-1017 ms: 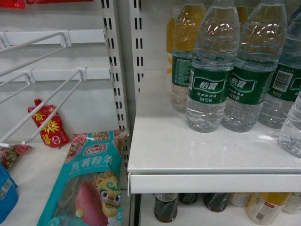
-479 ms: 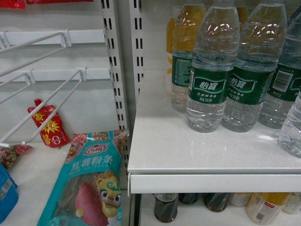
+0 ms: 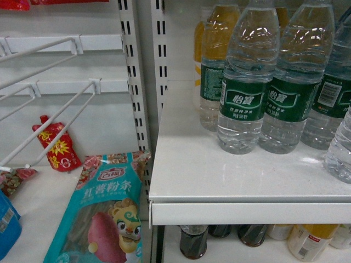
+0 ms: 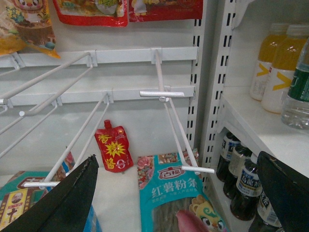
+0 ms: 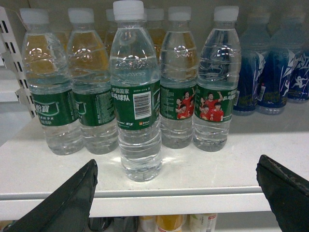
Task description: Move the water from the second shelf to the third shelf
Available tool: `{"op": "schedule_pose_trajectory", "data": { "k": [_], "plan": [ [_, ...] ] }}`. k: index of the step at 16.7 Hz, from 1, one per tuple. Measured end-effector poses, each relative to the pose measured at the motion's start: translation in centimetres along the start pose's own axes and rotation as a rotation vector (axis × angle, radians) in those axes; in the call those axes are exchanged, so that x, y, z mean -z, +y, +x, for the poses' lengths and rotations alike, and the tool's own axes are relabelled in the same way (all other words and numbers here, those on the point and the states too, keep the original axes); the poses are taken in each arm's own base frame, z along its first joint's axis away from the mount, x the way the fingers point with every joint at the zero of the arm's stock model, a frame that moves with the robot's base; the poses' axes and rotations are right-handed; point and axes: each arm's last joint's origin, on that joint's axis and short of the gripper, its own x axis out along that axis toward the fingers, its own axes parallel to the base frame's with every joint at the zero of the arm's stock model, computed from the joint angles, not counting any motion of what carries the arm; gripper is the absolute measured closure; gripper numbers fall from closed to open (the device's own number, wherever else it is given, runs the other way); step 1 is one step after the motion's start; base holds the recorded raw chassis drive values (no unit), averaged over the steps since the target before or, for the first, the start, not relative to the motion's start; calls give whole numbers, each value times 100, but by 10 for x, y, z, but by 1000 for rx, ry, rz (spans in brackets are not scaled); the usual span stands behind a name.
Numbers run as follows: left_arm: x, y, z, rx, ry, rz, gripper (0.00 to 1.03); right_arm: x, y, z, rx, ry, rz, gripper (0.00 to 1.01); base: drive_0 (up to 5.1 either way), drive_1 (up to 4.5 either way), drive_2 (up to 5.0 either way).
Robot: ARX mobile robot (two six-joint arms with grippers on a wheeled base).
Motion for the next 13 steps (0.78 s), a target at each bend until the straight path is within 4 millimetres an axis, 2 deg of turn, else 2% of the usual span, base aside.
{"op": "schedule_pose_trajectory", "data": {
  "k": [13],
  "plan": [
    [0,0,0,1,-1,0,5,0,0,0,-2,0,0,3,0,0,0]
  ]
}}
